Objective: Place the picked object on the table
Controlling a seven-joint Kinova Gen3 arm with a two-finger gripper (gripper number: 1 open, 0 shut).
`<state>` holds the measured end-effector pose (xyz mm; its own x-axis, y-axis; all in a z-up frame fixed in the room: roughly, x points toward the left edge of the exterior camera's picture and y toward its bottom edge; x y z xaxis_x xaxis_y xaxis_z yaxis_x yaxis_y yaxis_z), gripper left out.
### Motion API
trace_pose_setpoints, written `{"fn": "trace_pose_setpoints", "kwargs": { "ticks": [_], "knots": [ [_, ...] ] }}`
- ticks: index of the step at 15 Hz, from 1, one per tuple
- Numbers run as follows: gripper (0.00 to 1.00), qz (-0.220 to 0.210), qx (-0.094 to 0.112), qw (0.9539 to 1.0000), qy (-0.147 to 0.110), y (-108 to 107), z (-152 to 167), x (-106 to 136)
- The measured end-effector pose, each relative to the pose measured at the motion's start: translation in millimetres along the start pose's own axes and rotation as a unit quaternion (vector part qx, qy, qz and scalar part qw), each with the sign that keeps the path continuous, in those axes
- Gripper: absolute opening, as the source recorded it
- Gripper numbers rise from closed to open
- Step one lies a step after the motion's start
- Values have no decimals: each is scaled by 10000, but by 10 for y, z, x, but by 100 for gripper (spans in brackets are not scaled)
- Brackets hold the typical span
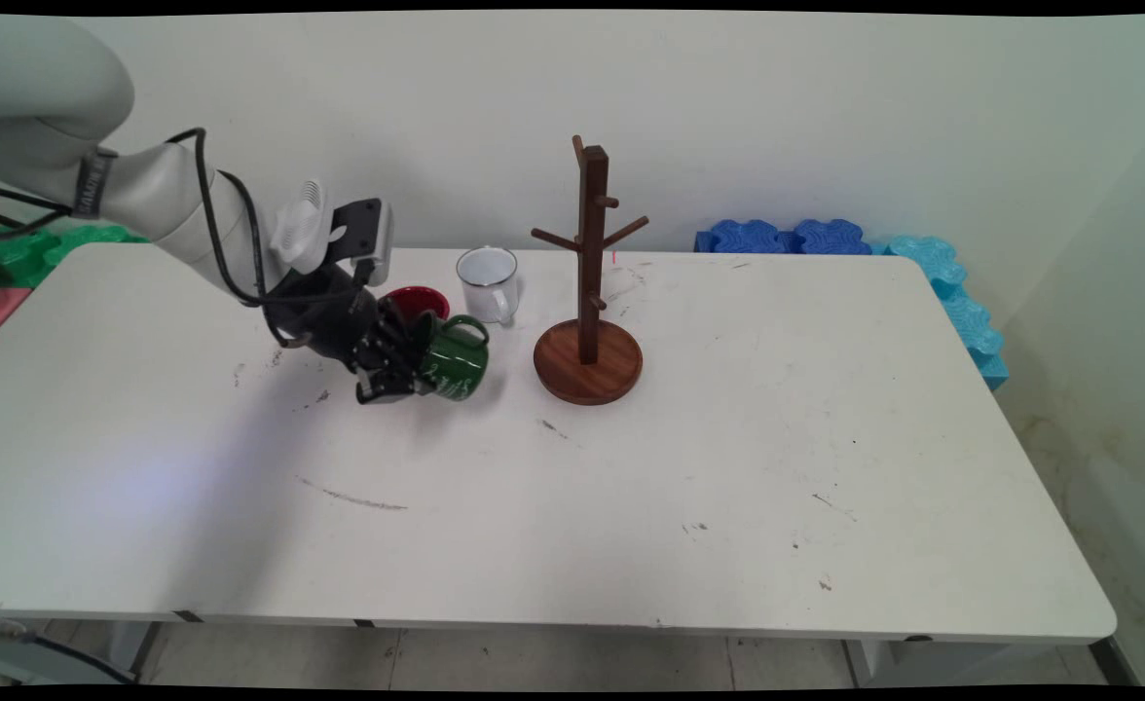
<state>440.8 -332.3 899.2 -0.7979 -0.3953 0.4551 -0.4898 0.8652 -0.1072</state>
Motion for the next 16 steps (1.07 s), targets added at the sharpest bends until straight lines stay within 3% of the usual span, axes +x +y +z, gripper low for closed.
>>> {"fn": "trace_pose_setpoints", "kwargs": {
  "ticks": [10, 16],
  "knots": [
    [0, 367, 215, 9982, -431, 5, -122, -93],
    [0, 473, 186, 9961, -722, 87, -163, -190]
  ]
}}
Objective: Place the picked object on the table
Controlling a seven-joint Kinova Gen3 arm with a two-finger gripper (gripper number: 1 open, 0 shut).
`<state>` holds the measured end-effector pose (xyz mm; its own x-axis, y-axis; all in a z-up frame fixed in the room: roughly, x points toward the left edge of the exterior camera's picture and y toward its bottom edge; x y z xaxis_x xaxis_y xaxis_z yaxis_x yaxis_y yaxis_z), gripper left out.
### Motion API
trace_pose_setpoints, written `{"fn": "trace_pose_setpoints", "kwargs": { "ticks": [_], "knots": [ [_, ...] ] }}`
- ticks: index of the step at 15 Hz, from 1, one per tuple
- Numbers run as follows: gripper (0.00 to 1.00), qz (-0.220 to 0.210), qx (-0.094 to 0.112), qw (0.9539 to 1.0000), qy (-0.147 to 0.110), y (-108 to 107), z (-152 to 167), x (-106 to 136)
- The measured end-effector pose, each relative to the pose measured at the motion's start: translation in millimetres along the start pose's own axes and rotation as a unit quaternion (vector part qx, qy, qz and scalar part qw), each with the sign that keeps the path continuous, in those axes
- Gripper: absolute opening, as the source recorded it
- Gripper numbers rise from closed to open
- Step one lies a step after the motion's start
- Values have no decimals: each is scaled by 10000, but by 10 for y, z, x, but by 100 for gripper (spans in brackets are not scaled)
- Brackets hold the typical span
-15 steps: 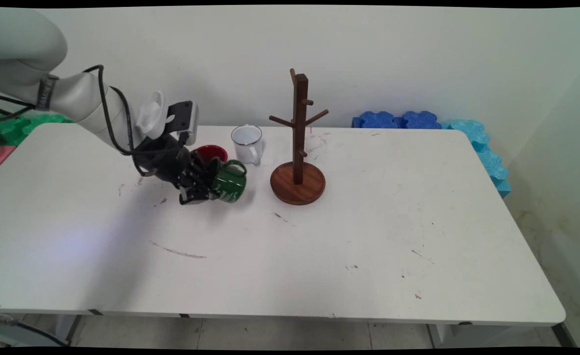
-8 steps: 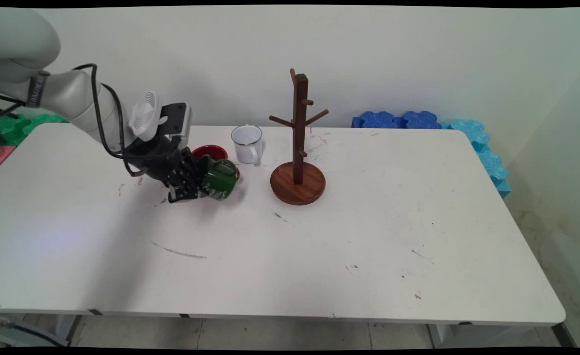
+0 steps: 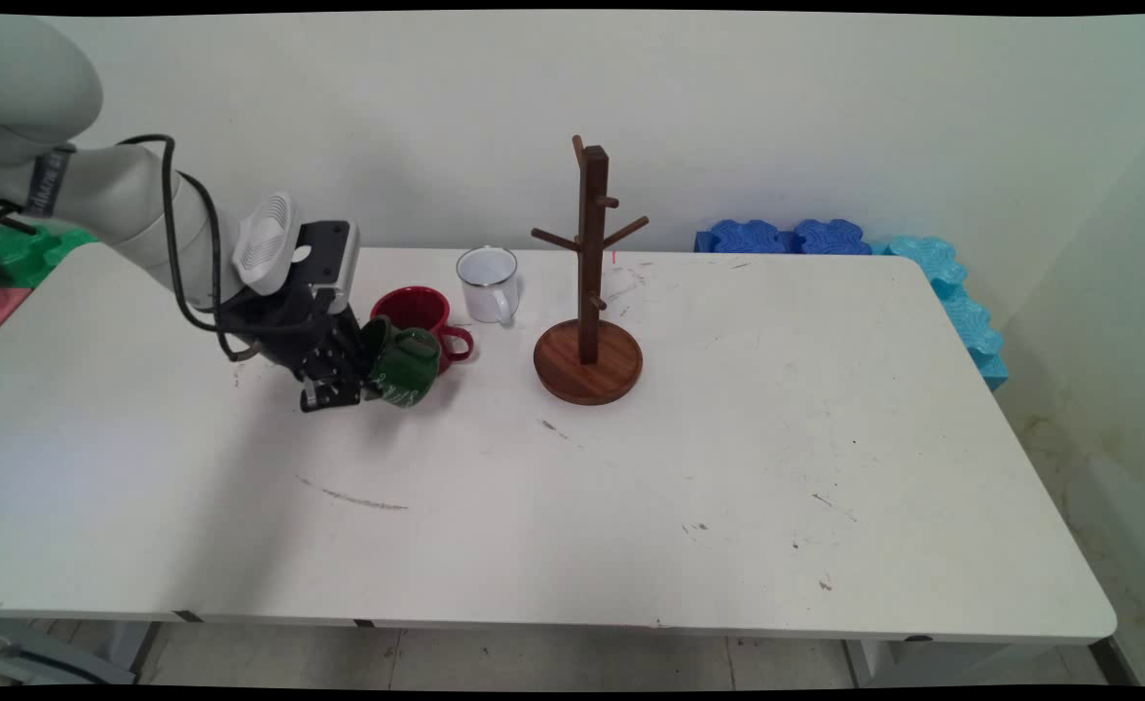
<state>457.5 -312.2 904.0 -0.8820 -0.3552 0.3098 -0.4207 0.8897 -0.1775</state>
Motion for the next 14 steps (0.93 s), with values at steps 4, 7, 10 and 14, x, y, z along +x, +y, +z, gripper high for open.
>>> {"fn": "trace_pose_setpoints", "kwargs": {
  "ticks": [4, 7, 10, 14],
  "knots": [
    [0, 43, -37, 9999, -135, 76, 9, -19],
    [0, 57, -49, 9997, -232, 105, 38, -44],
    [0, 65, -61, 9994, -330, 130, 78, -92],
    [0, 95, -73, 9990, -425, 159, 130, -146]
  ]
}}
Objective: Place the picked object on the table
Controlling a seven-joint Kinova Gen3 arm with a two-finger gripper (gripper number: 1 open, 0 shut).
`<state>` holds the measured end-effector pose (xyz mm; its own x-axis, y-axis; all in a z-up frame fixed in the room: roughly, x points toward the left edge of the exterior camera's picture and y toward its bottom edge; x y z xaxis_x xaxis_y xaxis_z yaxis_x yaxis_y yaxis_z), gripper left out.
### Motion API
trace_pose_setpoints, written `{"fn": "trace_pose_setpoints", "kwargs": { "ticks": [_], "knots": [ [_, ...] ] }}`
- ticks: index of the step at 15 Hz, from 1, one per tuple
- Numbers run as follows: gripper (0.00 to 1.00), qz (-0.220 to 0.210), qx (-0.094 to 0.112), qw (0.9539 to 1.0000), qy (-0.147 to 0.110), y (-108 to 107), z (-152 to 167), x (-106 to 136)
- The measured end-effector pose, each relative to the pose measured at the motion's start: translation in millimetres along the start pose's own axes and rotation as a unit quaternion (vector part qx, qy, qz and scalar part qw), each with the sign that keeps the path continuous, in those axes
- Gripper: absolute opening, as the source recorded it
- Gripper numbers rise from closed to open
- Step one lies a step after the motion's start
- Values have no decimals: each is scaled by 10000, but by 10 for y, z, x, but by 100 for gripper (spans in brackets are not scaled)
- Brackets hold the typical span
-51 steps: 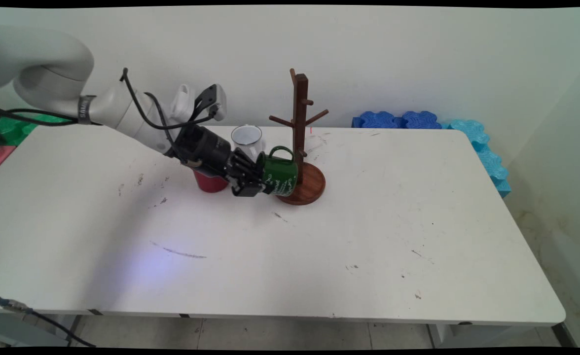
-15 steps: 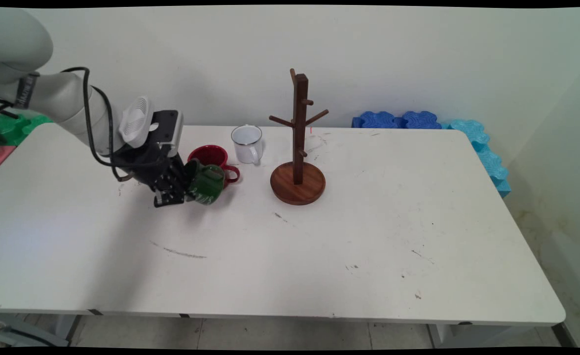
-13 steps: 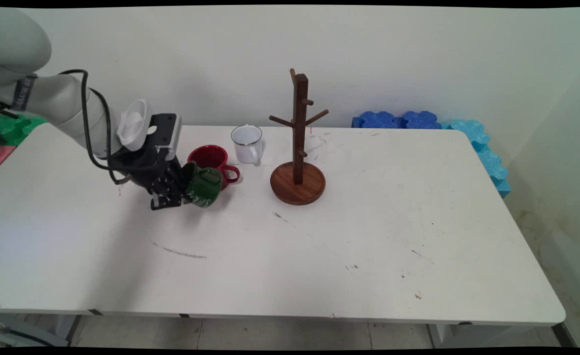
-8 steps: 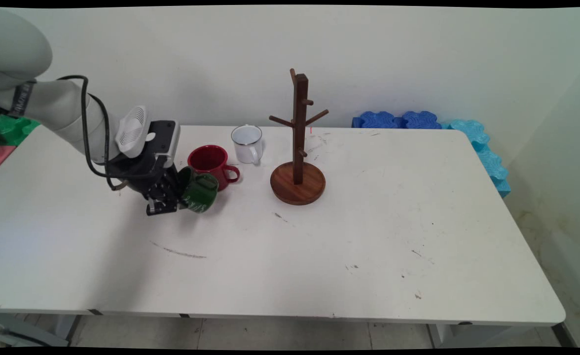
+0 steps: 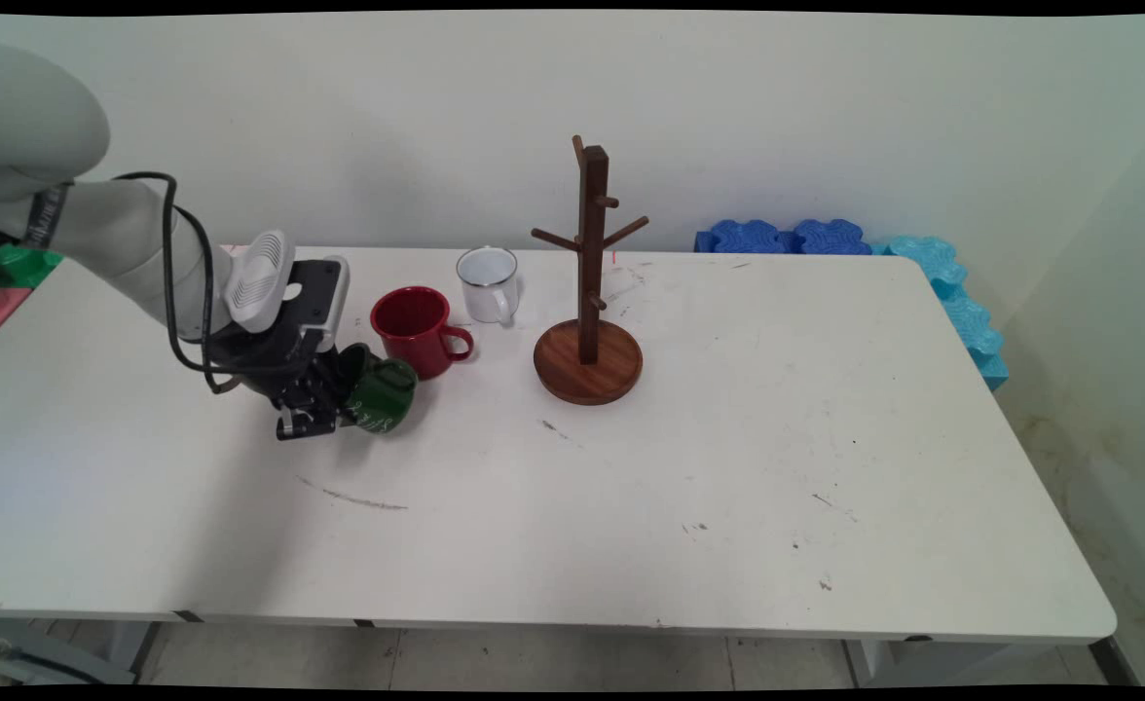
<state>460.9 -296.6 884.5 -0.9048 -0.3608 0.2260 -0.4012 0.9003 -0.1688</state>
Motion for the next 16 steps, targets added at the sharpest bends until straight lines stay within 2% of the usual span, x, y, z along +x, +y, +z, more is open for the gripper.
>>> {"fn": "trace_pose_setpoints", "kwargs": {
  "ticks": [13, 14, 16],
  "knots": [
    [0, 69, 19, 9999, -115, 2, 131, -57],
    [100, 69, 23, 9999, -117, 0, 137, -60],
    [100, 74, 28, 9999, -115, -4, 145, -58]
  ]
}}
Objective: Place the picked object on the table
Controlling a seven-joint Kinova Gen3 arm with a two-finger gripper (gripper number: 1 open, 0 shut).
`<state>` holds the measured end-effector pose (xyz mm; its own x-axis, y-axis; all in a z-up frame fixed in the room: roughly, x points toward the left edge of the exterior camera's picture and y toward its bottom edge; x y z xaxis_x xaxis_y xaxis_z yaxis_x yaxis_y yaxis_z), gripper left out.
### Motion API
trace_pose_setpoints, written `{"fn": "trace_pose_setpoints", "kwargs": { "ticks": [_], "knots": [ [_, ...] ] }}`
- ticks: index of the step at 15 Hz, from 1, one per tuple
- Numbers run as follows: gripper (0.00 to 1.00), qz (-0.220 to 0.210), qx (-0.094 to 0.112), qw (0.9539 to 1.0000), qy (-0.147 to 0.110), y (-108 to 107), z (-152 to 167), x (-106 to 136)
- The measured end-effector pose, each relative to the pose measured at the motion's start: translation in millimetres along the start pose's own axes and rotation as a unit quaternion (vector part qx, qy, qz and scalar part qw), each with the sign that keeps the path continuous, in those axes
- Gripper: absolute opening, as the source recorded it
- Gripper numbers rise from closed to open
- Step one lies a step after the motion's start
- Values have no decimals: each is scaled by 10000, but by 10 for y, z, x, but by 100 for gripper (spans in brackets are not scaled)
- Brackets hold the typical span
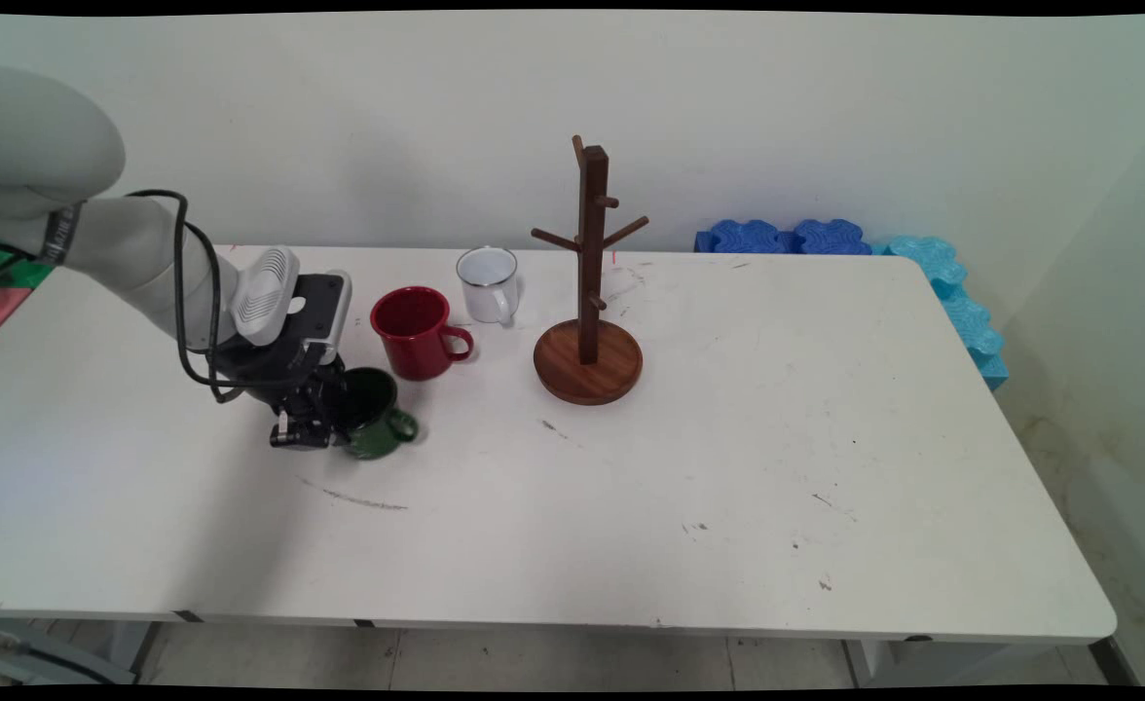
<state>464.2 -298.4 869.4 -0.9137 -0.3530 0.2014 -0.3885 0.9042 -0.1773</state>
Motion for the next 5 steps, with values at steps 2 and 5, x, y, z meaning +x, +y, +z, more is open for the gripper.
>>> {"fn": "trace_pose_setpoints", "kwargs": {
  "ticks": [2, 5],
  "knots": [
    [100, 2, 5, 10000, 8, -5, 10, 4],
    [100, -1, 10, 10000, 24, -12, 21, 12]
  ]
}}
